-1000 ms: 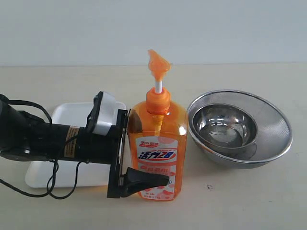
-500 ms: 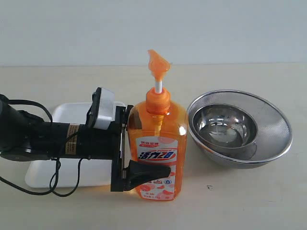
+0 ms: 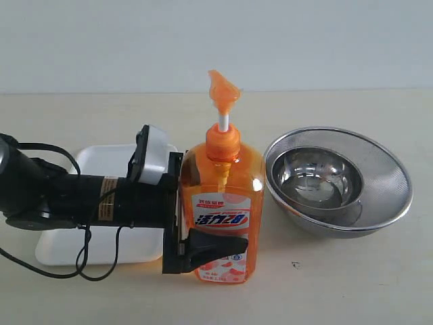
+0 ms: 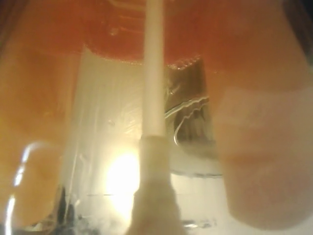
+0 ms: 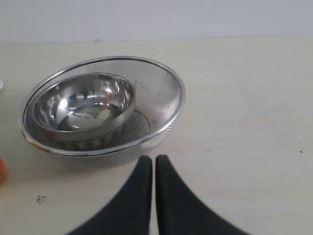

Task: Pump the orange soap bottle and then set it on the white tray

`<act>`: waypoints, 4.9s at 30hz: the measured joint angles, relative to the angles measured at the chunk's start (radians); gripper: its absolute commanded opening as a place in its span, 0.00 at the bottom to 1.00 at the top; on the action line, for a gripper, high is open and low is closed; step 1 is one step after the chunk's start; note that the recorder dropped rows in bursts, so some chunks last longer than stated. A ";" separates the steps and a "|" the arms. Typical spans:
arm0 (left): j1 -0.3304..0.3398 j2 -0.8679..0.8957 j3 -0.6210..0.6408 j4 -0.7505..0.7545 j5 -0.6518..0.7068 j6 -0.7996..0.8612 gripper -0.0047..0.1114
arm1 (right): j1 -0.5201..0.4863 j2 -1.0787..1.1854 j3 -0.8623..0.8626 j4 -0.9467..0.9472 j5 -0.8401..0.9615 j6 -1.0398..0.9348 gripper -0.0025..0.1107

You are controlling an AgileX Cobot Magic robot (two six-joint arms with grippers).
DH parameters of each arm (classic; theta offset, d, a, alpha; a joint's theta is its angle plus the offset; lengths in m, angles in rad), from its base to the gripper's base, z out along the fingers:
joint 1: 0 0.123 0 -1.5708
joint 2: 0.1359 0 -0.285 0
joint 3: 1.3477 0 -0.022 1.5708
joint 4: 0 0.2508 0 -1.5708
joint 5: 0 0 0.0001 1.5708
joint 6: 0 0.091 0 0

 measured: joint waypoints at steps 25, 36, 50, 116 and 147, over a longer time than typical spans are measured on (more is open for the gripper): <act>-0.001 0.000 0.000 0.002 -0.005 -0.025 0.08 | 0.000 0.000 0.000 0.000 0.000 0.000 0.02; -0.001 0.000 0.000 0.002 -0.005 -0.025 0.08 | 0.000 0.000 0.000 0.000 0.000 0.000 0.02; -0.001 0.000 0.000 0.000 -0.005 -0.034 0.08 | 0.000 0.000 0.000 0.000 0.000 0.000 0.02; -0.001 0.005 0.000 -0.097 0.014 -0.034 0.08 | 0.000 0.000 -0.025 0.034 -0.334 -0.011 0.02; -0.001 -0.162 0.003 -0.254 0.111 -0.096 0.08 | 0.000 0.000 -0.102 0.034 -0.246 -0.015 0.02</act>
